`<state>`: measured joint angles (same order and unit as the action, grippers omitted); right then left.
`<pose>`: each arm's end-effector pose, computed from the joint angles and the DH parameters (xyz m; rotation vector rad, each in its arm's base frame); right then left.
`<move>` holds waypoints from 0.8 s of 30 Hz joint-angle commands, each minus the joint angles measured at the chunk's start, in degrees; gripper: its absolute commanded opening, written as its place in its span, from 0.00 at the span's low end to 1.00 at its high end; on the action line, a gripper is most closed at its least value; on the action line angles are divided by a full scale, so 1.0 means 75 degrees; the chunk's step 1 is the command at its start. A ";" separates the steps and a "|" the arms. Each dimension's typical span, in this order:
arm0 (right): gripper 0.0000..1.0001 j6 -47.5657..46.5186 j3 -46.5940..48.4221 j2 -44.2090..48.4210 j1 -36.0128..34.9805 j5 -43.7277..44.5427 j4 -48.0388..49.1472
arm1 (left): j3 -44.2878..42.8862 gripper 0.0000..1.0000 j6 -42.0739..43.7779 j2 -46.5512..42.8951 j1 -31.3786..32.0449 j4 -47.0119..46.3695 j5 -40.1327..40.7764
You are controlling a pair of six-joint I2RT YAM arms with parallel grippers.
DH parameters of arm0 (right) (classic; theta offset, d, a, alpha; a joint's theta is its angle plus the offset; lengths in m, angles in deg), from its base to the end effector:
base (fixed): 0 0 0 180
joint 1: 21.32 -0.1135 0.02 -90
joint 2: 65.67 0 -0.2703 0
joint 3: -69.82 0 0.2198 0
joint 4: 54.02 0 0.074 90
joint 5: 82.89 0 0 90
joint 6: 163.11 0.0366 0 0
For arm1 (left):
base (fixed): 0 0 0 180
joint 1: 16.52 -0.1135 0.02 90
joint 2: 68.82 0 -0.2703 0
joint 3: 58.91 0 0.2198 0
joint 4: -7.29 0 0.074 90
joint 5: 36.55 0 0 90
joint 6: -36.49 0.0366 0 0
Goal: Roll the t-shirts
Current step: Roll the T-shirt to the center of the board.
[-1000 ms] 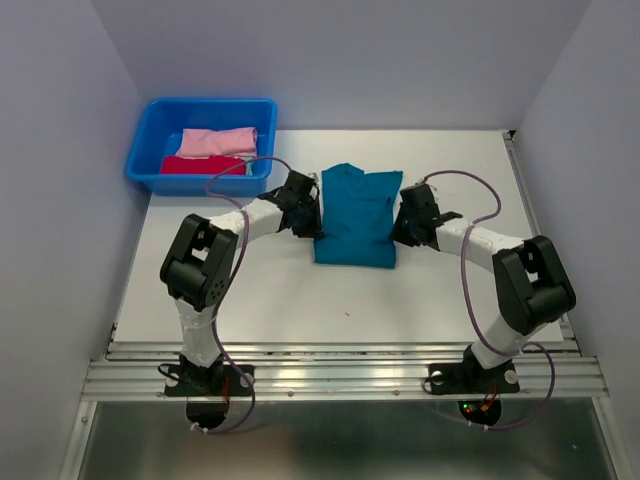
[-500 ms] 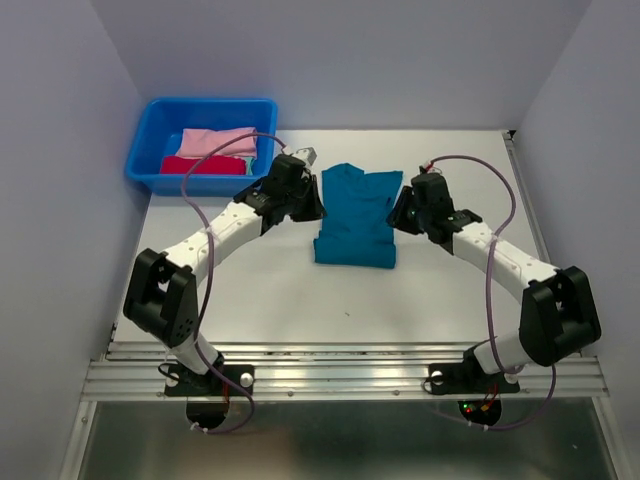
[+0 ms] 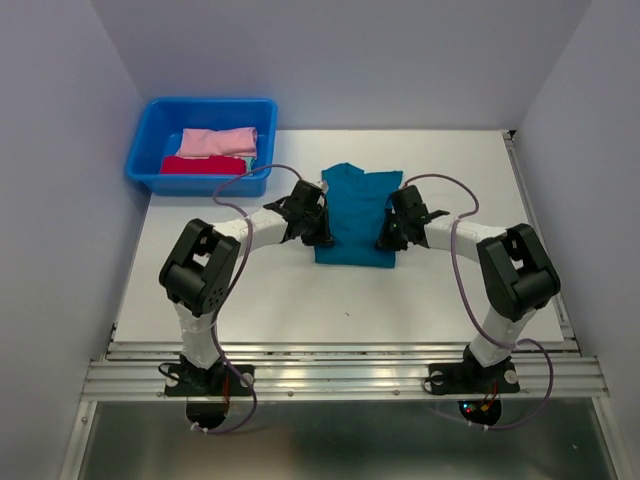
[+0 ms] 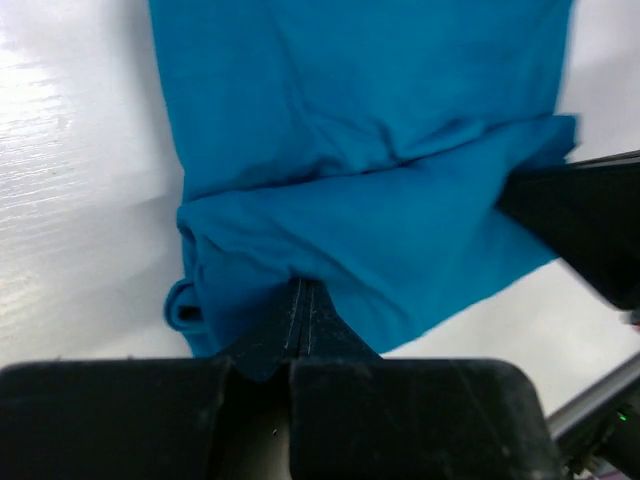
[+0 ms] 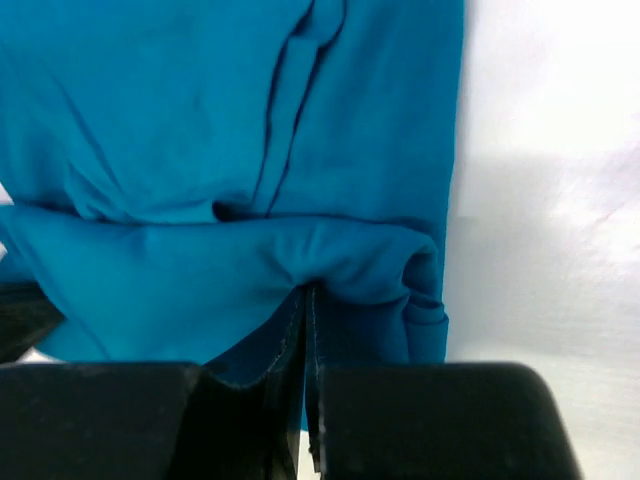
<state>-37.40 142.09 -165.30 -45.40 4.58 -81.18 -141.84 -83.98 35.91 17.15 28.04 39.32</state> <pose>0.2957 0.1339 0.1889 0.2440 2.5763 0.4622 0.3059 -0.2145 0.2192 0.2008 2.4331 -0.8249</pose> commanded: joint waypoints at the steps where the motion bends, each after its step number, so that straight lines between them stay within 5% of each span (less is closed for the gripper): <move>1: 0.05 -0.0061 0.0468 -0.0320 -0.0024 0.0980 -0.0305 | -0.0183 0.00 0.0067 0.0321 0.0010 -0.0105 0.0548; 9: 0.10 -0.0190 0.0246 0.1177 -0.0106 0.1437 -0.0519 | -0.0324 0.00 0.0220 -0.0510 0.0210 0.0318 0.1298; 19: 0.07 -0.0179 0.0541 -0.0296 -0.0106 0.1158 -0.0215 | -0.0360 0.00 0.0150 0.0696 0.0210 -0.0033 0.1017; 24: 0.07 0.0009 -0.0104 0.0076 -0.0259 0.1122 -0.0144 | 0.0144 0.00 0.0161 0.0311 0.0233 -0.0057 0.0912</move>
<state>-38.17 144.82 -166.79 -45.94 13.52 -82.23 -143.54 -83.74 40.87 18.41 26.95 46.32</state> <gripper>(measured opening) 0.071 0.026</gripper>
